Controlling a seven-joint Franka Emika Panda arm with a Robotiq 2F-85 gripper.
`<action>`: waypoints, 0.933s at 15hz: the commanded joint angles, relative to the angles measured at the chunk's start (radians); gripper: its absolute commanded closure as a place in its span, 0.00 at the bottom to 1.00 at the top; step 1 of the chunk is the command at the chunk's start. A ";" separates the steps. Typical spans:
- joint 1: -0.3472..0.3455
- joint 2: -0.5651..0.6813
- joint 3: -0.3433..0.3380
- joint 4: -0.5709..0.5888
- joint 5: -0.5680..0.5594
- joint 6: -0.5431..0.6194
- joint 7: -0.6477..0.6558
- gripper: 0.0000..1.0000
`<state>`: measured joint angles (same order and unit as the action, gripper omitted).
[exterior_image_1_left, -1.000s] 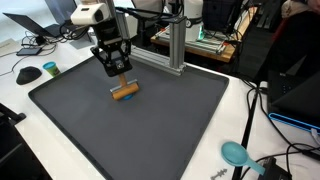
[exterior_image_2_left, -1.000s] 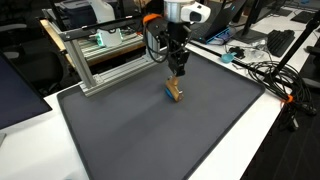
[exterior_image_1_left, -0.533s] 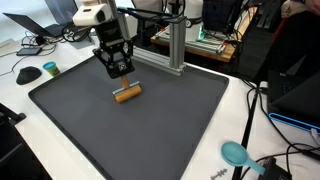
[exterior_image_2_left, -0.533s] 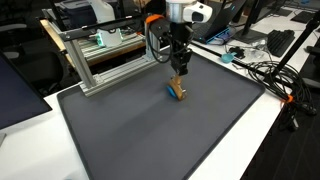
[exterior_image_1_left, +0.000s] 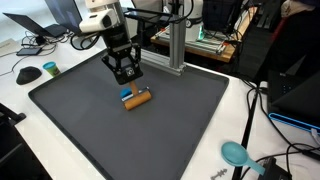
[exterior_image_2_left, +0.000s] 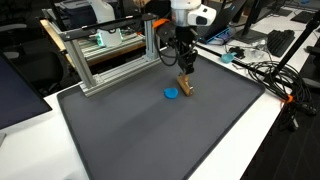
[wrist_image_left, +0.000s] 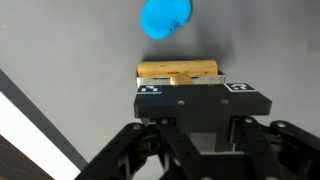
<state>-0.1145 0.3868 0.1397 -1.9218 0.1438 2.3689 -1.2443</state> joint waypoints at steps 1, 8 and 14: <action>0.016 -0.107 0.034 -0.036 0.078 -0.065 0.042 0.77; 0.083 -0.241 -0.037 -0.025 -0.002 0.017 0.426 0.77; 0.072 -0.231 -0.137 -0.002 -0.178 -0.016 0.748 0.77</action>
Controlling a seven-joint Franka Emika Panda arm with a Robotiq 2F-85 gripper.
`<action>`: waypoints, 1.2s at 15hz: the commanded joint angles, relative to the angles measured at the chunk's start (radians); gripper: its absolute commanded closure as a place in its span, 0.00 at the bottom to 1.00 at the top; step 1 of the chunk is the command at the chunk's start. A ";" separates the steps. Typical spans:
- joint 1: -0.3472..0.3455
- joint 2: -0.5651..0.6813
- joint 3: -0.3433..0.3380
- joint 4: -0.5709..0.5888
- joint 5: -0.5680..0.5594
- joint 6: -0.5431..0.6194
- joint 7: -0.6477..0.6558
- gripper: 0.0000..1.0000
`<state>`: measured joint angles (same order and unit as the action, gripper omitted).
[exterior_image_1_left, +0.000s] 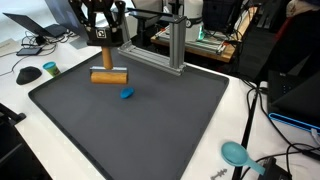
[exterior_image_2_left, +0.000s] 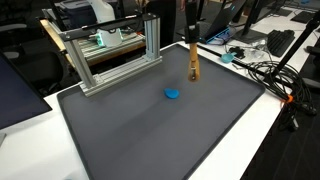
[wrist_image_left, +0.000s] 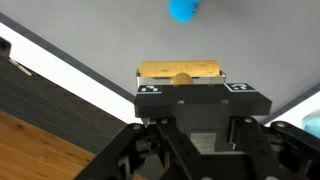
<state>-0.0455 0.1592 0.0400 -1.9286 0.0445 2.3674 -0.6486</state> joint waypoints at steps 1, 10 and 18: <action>0.004 0.001 -0.050 0.007 -0.107 -0.023 0.214 0.77; -0.008 0.020 -0.025 0.002 0.034 -0.121 0.209 0.52; 0.014 0.023 -0.075 -0.027 -0.038 -0.046 0.657 0.77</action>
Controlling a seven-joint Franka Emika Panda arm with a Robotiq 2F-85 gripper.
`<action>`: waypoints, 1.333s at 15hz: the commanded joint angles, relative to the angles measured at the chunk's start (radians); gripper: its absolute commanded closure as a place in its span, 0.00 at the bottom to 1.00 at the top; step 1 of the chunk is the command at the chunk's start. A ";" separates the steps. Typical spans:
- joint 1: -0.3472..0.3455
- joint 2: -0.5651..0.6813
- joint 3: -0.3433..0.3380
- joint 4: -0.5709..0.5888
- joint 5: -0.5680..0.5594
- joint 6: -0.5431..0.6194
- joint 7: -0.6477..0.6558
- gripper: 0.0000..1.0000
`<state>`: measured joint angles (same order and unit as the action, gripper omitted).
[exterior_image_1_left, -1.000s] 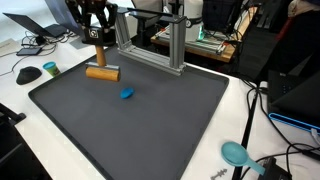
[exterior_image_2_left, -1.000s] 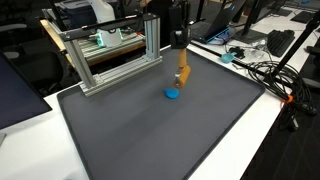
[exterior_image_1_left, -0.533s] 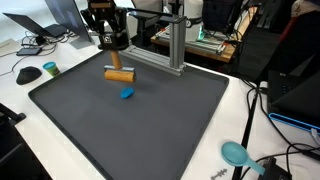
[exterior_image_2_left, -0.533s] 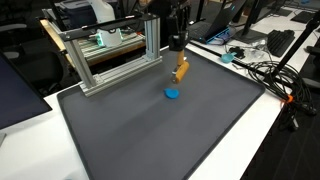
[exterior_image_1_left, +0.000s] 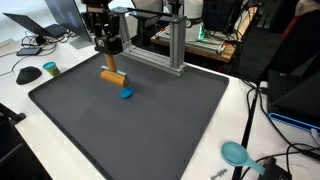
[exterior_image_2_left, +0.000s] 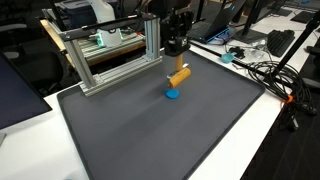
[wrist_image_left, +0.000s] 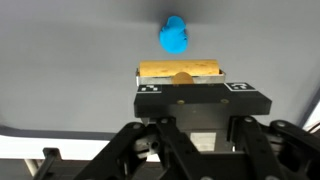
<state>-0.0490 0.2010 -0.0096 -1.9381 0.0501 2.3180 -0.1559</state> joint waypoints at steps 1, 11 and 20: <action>0.022 -0.021 -0.030 -0.017 -0.054 -0.006 0.226 0.77; 0.051 -0.014 -0.050 -0.051 -0.055 -0.018 0.676 0.77; 0.049 0.014 -0.051 -0.061 -0.049 -0.012 0.716 0.52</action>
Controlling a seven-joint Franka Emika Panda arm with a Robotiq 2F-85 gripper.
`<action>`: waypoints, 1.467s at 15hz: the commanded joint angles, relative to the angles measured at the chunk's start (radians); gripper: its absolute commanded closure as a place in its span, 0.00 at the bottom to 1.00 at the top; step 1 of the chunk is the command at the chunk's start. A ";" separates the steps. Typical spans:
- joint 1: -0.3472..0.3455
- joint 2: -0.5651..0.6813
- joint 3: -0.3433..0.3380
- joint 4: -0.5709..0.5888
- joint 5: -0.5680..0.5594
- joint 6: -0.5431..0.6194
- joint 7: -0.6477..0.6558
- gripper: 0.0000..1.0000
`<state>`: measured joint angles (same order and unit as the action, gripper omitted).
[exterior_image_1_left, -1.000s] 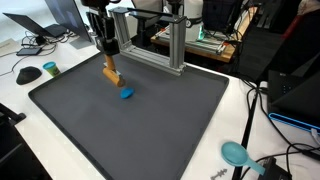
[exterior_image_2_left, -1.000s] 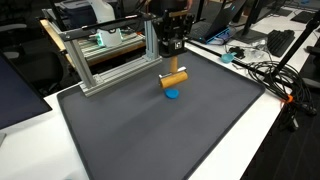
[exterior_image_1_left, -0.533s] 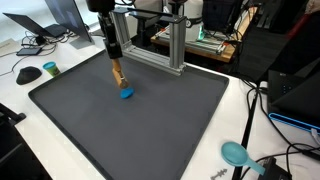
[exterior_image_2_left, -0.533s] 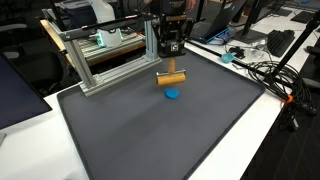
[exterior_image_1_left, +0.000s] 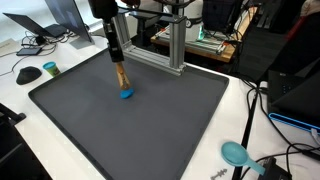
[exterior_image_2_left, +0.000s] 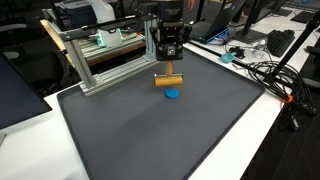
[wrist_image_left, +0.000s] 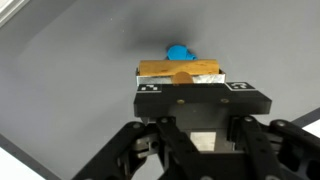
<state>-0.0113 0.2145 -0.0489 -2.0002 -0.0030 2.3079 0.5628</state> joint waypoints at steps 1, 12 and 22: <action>0.011 0.001 -0.012 0.002 0.004 -0.002 -0.003 0.77; 0.027 0.092 -0.019 0.011 0.017 0.138 0.017 0.77; 0.038 0.142 -0.031 0.034 0.014 0.111 0.043 0.77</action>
<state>0.0051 0.3275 -0.0624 -1.9873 -0.0007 2.4372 0.5879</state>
